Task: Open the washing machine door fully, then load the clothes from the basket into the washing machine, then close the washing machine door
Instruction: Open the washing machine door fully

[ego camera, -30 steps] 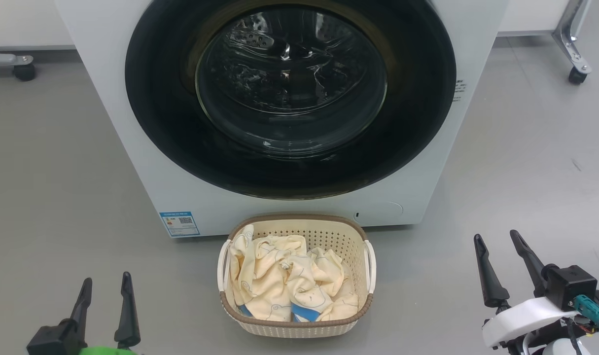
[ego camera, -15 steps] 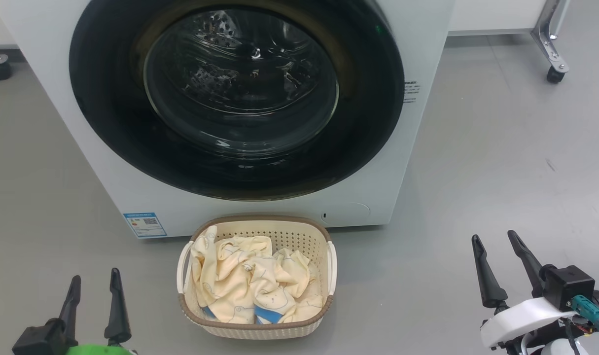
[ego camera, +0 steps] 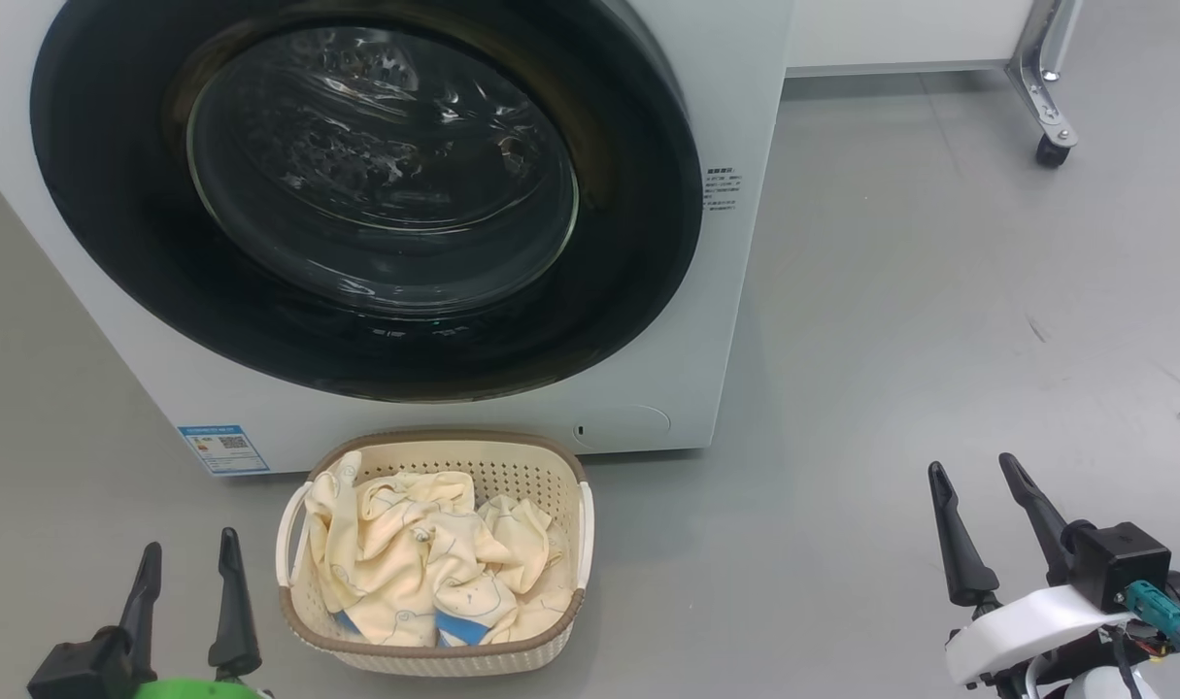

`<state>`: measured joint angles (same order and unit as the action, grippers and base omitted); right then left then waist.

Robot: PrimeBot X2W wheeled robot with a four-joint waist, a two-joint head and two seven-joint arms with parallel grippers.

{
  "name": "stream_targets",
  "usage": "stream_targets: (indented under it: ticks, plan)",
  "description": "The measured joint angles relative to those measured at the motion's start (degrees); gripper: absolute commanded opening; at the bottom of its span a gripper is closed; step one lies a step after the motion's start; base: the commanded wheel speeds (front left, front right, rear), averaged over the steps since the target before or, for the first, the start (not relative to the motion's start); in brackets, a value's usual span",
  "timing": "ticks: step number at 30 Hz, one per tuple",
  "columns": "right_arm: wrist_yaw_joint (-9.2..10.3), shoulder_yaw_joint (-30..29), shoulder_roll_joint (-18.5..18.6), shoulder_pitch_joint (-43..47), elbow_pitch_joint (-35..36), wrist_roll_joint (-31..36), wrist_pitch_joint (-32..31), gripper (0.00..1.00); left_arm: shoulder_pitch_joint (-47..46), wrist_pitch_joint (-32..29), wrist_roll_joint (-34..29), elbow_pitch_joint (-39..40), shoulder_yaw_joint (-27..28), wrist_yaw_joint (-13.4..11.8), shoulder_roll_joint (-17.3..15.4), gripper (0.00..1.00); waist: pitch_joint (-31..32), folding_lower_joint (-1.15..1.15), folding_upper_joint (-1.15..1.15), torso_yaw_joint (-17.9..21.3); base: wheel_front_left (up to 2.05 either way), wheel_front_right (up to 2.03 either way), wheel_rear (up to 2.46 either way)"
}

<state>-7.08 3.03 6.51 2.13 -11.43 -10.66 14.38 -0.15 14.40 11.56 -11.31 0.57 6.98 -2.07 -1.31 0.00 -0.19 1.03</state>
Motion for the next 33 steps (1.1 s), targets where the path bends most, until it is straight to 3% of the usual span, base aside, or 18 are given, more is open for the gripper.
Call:
stream_targets:
  ticks: [32, 33]
  plan:
    - [0.00, 0.0, 0.0, 0.0, 0.2, -0.4, 0.0, 1.00, 0.1, 0.0, 0.6, -0.3, -0.7, 0.0, 0.0, 1.00, 0.0, 0.00, 0.00, 0.0, 0.16, 0.16, -0.31]
    - [0.00, 0.0, 0.0, 0.0, 0.2, -0.5, 0.0, 0.38, 0.1, 0.0, 0.6, -0.3, -0.7, 0.0, 0.0, 1.00, 0.0, 0.00, 0.00, 0.0, 0.00, 0.00, 0.00]
